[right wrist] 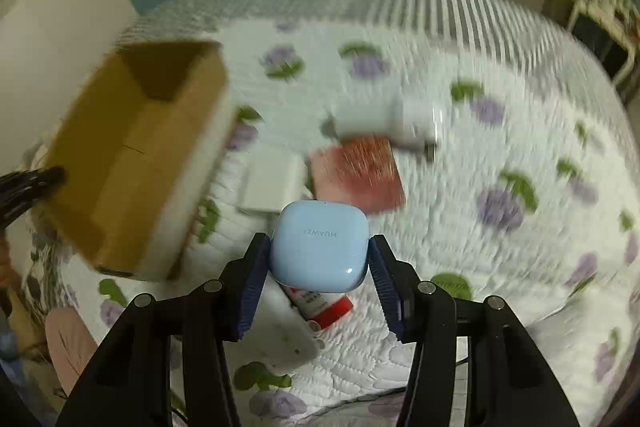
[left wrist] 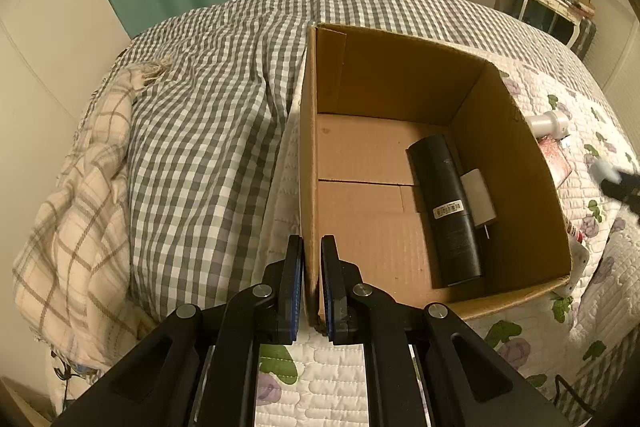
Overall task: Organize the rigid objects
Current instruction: 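Carry the blue earbud case into the box and release it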
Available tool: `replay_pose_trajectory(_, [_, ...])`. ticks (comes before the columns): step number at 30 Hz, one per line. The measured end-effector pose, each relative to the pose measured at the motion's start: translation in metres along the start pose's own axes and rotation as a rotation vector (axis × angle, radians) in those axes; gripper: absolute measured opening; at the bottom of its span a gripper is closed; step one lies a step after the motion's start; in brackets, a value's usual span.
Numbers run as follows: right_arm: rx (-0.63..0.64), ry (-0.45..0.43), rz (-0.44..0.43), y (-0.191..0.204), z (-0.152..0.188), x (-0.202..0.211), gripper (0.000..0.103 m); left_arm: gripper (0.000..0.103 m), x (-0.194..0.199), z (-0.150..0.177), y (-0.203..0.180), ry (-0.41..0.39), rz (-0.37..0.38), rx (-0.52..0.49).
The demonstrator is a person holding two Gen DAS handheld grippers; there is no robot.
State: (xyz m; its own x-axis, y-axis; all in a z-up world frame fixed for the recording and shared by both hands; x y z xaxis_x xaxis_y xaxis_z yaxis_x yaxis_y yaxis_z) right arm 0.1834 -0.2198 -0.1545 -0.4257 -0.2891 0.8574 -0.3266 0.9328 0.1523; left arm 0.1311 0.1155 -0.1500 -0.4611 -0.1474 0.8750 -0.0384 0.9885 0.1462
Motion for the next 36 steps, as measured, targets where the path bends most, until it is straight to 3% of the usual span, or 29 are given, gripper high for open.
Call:
replay_pose_trajectory(5, [0.045,-0.084,-0.027,0.037,-0.033,0.025,0.051,0.008,0.001,0.0,0.0,0.0,0.018,0.002])
replay_pose_trajectory(10, [0.12,-0.123,-0.102,0.099,-0.058,0.033,0.051,0.008,0.001,0.001,0.001,0.002,0.028,0.004])
replay_pose_trajectory(17, [0.248,-0.147,-0.148,0.164,-0.067,-0.002,0.051,0.008,0.002,0.002,0.0,-0.002,0.029,0.003])
replay_pose_trajectory(23, [0.27,-0.067,-0.137,0.167,-0.061,-0.052,0.051,0.008,0.001,0.004,0.0,0.007,0.052,0.012])
replay_pose_trajectory(31, [0.264,-0.047,-0.156,0.165,-0.055,-0.057,0.051,0.008,0.004,0.003,0.0,0.004,0.046,0.014])
replay_pose_trajectory(33, [0.272,-0.051,-0.174,0.169,-0.055,-0.052,0.06,0.008,0.003,0.003,0.001,0.006,0.043,0.019])
replay_pose_trajectory(34, [0.279,-0.092,-0.166,0.168,-0.058,-0.042,0.078,0.008,0.003,0.003,0.001,0.008,0.042,0.022])
replay_pose_trajectory(35, [0.279,-0.133,-0.152,0.165,-0.062,-0.034,0.09,0.008,0.002,0.003,0.001,0.011,0.046,0.029])
replay_pose_trajectory(36, [0.276,-0.175,-0.141,0.161,-0.067,-0.024,0.09,0.008,0.002,0.002,0.001,0.009,0.04,0.033])
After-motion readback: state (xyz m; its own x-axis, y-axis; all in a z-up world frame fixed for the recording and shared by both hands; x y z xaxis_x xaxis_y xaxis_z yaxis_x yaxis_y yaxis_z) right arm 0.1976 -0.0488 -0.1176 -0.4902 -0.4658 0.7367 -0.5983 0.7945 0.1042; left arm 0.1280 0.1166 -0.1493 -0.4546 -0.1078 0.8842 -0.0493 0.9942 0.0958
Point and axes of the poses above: each gripper's, at about its wrist camera, not at the fingertips, and x roughly against the way its jaws point, y to its left, z to its underside, the point moved 9 cm from there along -x, roughly the way its jaws point, and after that the axes turned 2 degrees about -z, right-handed, at the moved point
